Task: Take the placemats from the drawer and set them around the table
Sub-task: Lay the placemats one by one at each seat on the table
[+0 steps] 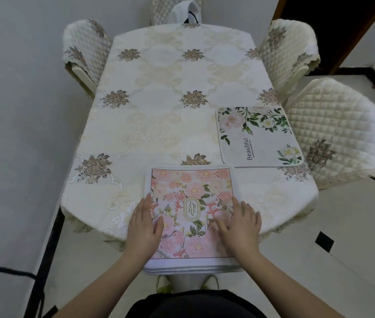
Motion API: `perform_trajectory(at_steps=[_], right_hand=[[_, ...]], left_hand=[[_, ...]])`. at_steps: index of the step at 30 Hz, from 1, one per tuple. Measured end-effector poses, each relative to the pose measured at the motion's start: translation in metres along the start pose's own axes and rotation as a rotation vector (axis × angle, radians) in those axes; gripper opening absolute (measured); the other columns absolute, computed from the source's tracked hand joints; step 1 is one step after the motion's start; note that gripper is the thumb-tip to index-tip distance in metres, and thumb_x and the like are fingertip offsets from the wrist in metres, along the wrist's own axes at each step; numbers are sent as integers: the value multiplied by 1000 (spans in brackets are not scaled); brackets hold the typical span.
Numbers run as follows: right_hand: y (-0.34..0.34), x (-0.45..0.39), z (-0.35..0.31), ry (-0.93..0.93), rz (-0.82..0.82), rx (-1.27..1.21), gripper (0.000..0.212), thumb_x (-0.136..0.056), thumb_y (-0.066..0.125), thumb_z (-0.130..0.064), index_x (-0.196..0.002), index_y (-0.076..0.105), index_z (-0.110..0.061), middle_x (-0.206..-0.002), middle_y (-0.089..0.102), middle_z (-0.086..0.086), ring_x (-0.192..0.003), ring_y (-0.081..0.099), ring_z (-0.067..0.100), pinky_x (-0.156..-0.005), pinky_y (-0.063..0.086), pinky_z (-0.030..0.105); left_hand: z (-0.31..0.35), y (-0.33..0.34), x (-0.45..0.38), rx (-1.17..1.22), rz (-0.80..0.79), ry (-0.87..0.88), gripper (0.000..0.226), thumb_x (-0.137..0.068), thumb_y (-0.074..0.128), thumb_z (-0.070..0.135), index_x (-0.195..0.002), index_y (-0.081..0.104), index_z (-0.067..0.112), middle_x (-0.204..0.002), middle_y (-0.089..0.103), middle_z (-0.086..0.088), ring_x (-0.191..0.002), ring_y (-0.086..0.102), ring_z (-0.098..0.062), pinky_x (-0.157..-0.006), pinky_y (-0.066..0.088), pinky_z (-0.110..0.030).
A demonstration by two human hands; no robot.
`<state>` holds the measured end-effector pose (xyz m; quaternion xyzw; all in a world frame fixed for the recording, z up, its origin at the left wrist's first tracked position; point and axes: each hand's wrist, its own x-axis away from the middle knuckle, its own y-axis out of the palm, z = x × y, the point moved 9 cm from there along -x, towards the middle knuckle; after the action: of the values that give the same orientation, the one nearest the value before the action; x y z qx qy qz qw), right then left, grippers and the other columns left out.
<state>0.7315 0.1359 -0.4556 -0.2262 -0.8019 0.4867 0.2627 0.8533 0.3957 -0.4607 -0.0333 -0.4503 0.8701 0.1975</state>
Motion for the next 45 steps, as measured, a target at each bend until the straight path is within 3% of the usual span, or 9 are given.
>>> perform_trajectory(at_steps=[3, 5, 8, 10, 13, 17, 22, 30, 45], right_hand=[[-16, -5, 9, 72, -45, -490, 72, -93, 56, -48, -152, 24, -21, -143, 42, 7, -123, 50, 21, -97, 43, 33], [-24, -11, 19, 119, -66, -653, 66, -95, 59, -35, -151, 28, -21, -132, 53, 0, -103, 59, 11, -78, 46, 20], [-23, -23, 32, 138, -129, -655, 52, -97, 56, -32, -145, 42, -20, -116, 60, -8, -90, 58, 0, -68, 41, 13], [-21, -27, 35, 125, -186, -625, 47, -97, 55, -35, -142, 47, -23, -119, 62, -5, -89, 60, 3, -68, 43, 17], [-15, -27, 28, 51, -284, -533, 51, -96, 56, -39, -145, 40, -31, -111, 66, -9, -86, 63, 2, -65, 46, 17], [-10, -24, 20, -13, -297, -461, 68, -96, 57, -36, -153, 21, -27, -118, 65, -5, -90, 62, 11, -74, 49, 22], [-23, -25, 2, -119, -297, -523, 70, -94, 60, -32, -151, 20, -39, -110, 67, -13, -83, 61, -6, -63, 45, 8], [-53, -23, -50, -274, -315, -581, 70, -94, 63, -24, -150, 23, -39, -96, 64, -26, -74, 62, -18, -59, 45, 2], [-7, 50, -194, -482, -426, -445, 66, -94, 63, -31, -148, 27, -41, -91, 69, -17, -66, 70, 1, -54, 58, 25]], left_hand=[[22, -16, 4, 111, 42, 89, 60, -100, 42, 34, -155, 20, 25, -159, 25, 1, -144, 18, 3, -113, 18, -14], [31, -25, 6, 185, 66, 116, 59, -100, 51, 21, -152, 23, 27, -156, 26, 6, -138, 16, 16, -105, 16, -1], [15, -25, 2, 370, 55, -68, 68, -98, 57, 22, -153, 20, 33, -150, 34, 11, -133, 41, -1, -108, 38, -26], [1, -21, -2, 473, 32, -231, 74, -96, 60, 30, -155, 14, 35, -149, 41, 10, -120, 59, -12, -94, 53, -40], [-4, -17, -6, 390, -58, -310, 76, -96, 59, 37, -156, 14, 29, -135, 59, 3, -109, 65, -18, -83, 51, -29], [-7, -16, -5, 365, -88, -320, 69, -98, 58, 31, -154, 19, 34, -135, 61, 3, -115, 62, -15, -91, 48, -28], [-3, -38, 5, 442, -7, -342, 65, -99, 57, 20, -152, 24, 37, -119, 68, 3, -98, 66, -6, -68, 44, -5], [-23, -87, 37, 661, 139, -399, 56, -98, 59, 20, -142, 37, 47, -108, 75, 1, -89, 75, -19, -78, 60, -50], [-115, -167, 144, 836, 292, -518, 53, -98, 58, 18, -142, 39, 41, -103, 75, 1, -80, 76, -26, -59, 61, -43]])
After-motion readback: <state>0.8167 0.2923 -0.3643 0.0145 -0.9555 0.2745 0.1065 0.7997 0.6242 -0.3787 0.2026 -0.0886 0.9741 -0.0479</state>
